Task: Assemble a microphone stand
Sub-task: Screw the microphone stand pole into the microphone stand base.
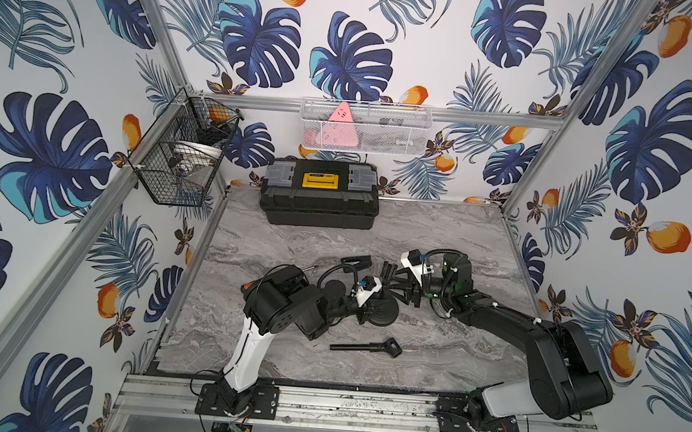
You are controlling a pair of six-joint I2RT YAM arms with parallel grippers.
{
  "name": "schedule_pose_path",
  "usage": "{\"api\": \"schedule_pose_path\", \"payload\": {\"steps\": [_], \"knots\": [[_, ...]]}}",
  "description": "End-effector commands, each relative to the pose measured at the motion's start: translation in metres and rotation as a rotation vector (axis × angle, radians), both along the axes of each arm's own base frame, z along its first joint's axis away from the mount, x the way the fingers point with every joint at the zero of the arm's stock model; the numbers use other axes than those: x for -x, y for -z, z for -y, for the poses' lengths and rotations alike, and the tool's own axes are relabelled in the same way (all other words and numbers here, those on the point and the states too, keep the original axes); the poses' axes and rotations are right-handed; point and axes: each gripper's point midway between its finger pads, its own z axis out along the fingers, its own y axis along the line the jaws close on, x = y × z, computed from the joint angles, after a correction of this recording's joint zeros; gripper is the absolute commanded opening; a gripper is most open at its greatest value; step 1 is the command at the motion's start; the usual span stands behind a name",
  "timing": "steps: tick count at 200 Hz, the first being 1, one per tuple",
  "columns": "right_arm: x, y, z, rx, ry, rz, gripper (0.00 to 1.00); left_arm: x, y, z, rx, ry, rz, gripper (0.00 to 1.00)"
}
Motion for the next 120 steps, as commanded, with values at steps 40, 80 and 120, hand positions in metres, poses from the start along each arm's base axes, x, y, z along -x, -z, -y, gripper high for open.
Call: {"api": "schedule_pose_path", "payload": {"steps": [40, 80, 120], "knots": [[0.005, -0.004, -0.003, -0.02, -0.048, 0.042, 0.32, -0.001, -0.005, 0.003, 0.011, 0.021, 0.024, 0.14], [0.003, -0.003, 0.0, -0.032, -0.01, 0.067, 0.0, -0.002, -0.005, 0.002, 0.009, 0.01, 0.026, 0.18], [0.002, -0.001, 0.006, -0.068, 0.117, 0.086, 0.0, -0.006, -0.008, 0.0, 0.012, -0.02, 0.029, 0.3]]}}
